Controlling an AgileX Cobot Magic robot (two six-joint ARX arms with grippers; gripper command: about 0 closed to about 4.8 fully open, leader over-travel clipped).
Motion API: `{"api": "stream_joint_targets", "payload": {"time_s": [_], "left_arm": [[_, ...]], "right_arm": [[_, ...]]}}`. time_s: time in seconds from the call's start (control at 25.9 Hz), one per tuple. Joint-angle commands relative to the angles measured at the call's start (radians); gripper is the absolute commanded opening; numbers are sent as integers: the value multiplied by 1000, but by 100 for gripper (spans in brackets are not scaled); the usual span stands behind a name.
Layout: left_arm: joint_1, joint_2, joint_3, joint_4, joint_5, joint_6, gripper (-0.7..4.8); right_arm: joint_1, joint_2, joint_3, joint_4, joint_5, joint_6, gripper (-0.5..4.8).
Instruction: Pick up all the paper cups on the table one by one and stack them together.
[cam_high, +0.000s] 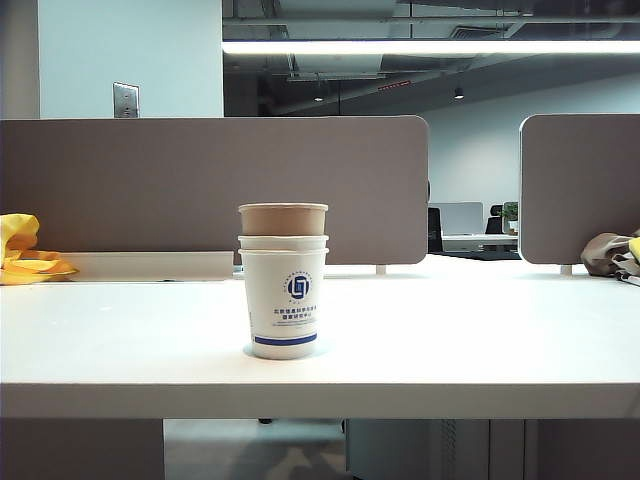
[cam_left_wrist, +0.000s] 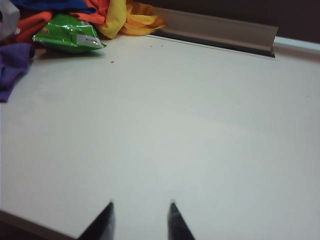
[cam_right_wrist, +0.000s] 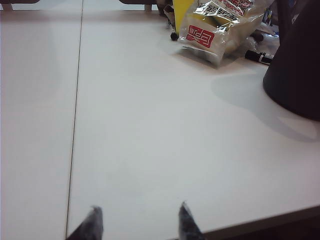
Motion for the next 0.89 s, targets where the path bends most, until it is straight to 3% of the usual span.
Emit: {"api": "stream_joint_targets", "payload": {"time_s": [0.04,0.69,0.89], "left_arm": [[0,1,2,-3,-8,-23,138],[-1,1,2,-4,-7,-23,138],[-1,1,2,-4,-6,-23,138]], "right_arm": [[2,0,0,-5,5,5,198],[5,0,-2,1,-24,5,198],[135,0,-5,14,-40,4,198]]}}
